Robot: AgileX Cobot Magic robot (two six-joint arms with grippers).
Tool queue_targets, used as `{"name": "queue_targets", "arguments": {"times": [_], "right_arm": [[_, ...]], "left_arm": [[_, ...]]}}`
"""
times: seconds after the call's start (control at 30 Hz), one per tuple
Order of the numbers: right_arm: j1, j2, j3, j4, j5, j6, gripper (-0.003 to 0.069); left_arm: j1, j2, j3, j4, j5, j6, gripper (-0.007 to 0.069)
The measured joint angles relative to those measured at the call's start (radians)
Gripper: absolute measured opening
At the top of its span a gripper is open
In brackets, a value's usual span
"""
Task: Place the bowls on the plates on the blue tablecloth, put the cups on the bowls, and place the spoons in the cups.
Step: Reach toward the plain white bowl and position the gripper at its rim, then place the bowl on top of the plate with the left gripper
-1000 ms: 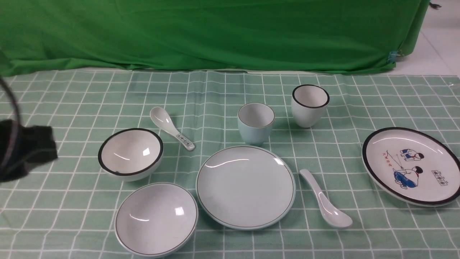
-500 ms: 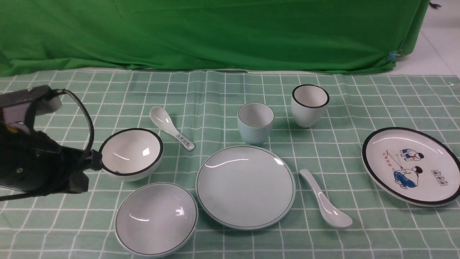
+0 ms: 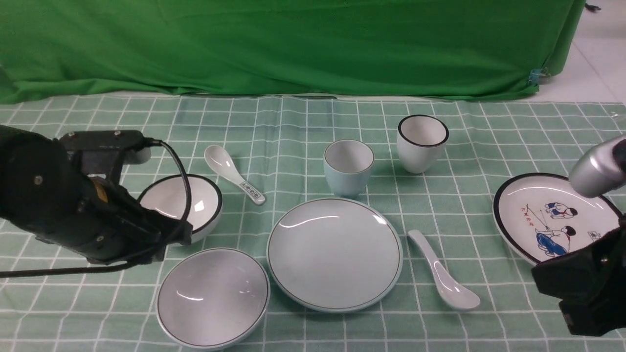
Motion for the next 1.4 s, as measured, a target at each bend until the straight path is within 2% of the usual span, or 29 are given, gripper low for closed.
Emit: {"name": "queue_targets", "arguments": {"times": [0.13, 0.17, 0.23, 0.3, 0.4, 0.5, 0.63, 0.67, 0.73, 0.83, 1.07, 1.27, 1.4], "right_arm": [[0.024, 0.000, 0.005, 0.000, -0.041, 0.000, 0.0022], [0.024, 0.000, 0.005, 0.000, -0.044, 0.000, 0.0022], [0.026, 0.000, 0.016, 0.000, -0.053, 0.001, 0.0022], [0.026, 0.000, 0.019, -0.001, -0.054, 0.001, 0.0022], [0.026, 0.000, 0.020, -0.001, -0.060, 0.003, 0.0023], [0.026, 0.000, 0.020, -0.001, -0.068, 0.003, 0.0025], [0.026, 0.000, 0.020, -0.002, -0.072, 0.003, 0.0032], [0.026, 0.000, 0.020, -0.002, -0.073, 0.001, 0.0034], [0.026, 0.000, 0.020, -0.006, -0.073, 0.000, 0.0036], [0.026, 0.000, 0.020, -0.008, -0.073, 0.000, 0.0041], [0.026, 0.000, 0.020, -0.048, -0.071, 0.015, 0.0052], [0.026, 0.000, 0.020, -0.334, 0.052, 0.259, 0.0056], [0.026, 0.000, 0.020, -0.451, 0.129, 0.341, 0.0065]], "left_arm": [[0.000, 0.051, 0.000, -0.052, -0.002, 0.024, 0.0408], [0.000, 0.053, 0.000, -0.056, -0.002, 0.030, 0.0417], [0.000, 0.072, 0.000, -0.095, -0.006, 0.060, 0.0521], [0.000, 0.087, 0.000, -0.103, -0.012, 0.064, 0.0561], [0.000, 0.125, 0.000, -0.105, -0.014, 0.071, 0.0569], [0.000, 0.177, 0.000, -0.107, -0.015, 0.074, 0.0514], [0.000, 0.207, -0.002, -0.106, 0.028, 0.074, 0.0227], [0.000, 0.194, -0.018, -0.095, 0.057, 0.083, 0.0088], [-0.001, 0.164, -0.066, -0.090, 0.109, 0.085, 0.0032], [-0.001, 0.099, -0.142, -0.096, 0.166, 0.094, 0.0022], [-0.064, 0.050, -0.271, -0.213, 0.095, 0.146, 0.0022], [-0.188, 0.243, -0.349, -0.268, 0.030, 0.153, 0.0020], [-0.206, 0.391, -0.417, -0.272, 0.032, 0.152, 0.0020]]}}
